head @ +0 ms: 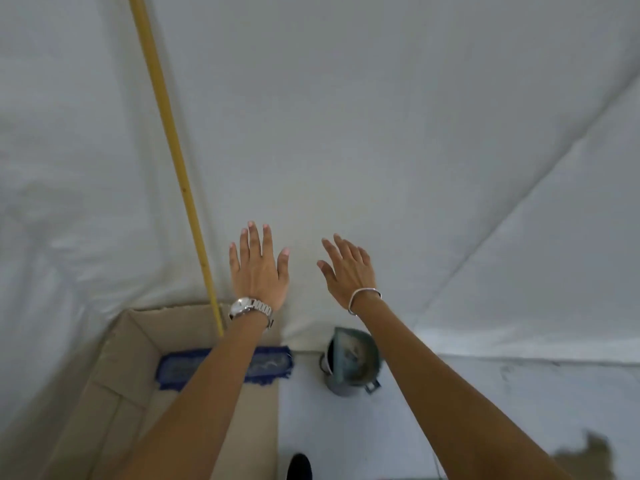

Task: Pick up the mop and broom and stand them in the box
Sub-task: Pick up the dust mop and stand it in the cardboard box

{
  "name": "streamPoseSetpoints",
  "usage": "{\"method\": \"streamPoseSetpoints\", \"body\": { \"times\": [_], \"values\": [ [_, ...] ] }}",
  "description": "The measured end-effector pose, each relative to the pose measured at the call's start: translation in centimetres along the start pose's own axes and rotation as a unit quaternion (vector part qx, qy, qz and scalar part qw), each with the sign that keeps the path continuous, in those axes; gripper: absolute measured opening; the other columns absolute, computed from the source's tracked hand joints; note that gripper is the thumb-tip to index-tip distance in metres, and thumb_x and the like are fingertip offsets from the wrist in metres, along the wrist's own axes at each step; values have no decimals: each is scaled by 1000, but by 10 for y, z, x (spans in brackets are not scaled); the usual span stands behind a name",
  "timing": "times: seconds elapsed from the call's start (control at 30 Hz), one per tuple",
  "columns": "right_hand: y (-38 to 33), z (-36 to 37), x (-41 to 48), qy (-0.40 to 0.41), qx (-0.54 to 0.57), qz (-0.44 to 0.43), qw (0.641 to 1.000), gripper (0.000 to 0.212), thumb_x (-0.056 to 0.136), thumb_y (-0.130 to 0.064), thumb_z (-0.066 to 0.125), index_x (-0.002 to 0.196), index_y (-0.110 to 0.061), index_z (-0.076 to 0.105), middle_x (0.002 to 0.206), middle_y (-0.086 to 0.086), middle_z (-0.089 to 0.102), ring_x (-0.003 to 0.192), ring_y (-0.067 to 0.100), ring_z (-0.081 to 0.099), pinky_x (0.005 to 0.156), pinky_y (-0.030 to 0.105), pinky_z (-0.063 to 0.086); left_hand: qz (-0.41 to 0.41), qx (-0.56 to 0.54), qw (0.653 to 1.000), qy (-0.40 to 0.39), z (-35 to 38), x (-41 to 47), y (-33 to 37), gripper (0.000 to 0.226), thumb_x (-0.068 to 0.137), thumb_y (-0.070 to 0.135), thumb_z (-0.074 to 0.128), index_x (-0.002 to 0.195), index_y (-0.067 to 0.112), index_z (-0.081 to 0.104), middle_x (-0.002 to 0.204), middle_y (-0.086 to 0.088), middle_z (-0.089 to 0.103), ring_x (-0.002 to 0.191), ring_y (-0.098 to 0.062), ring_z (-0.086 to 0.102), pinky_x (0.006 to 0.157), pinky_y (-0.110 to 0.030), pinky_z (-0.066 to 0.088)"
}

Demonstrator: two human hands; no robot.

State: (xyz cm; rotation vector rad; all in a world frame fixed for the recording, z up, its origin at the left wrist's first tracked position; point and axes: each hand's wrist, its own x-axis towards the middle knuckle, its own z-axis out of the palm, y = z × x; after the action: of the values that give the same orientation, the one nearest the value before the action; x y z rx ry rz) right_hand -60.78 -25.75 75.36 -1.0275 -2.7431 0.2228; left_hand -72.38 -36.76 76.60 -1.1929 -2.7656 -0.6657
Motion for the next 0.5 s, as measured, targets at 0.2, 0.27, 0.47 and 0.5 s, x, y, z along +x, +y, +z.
{"method": "streamPoseSetpoints", "body": {
  "times": [0.2,0.27,0.47,0.5],
  "values": [
    [68,-25,-97,-4,-38,76,996,48,95,-37,30,140,-20,24,151,9,29,137,27,28,114,45,23,56,-4,996,-69,26,-71,71,60,95,43,14,146,13,4,157,-12,4,145,-24,2,114,-43,-10],
    [95,-31,-120,-2,-41,108,993,48,96,-37,30,140,-20,25,151,9,29,137,27,29,114,44,22,71,-1,994,-82,37,-90,91,61,95,44,13,146,14,4,157,-12,4,145,-24,2,114,-44,-10],
    [203,-37,-176,-20,-57,177,982,48,95,-37,30,140,-19,27,150,10,31,136,28,31,113,44,25,64,-7,991,-117,88,-134,150,60,95,44,14,146,14,4,157,-13,3,145,-26,2,115,-45,-8],
    [224,-36,-183,-24,-57,183,981,48,95,-38,31,140,-19,27,150,10,31,135,28,32,112,44,25,60,-1,991,-123,99,-138,161,60,95,44,14,146,14,5,157,-13,3,145,-26,1,115,-45,-8]
  ]
}}
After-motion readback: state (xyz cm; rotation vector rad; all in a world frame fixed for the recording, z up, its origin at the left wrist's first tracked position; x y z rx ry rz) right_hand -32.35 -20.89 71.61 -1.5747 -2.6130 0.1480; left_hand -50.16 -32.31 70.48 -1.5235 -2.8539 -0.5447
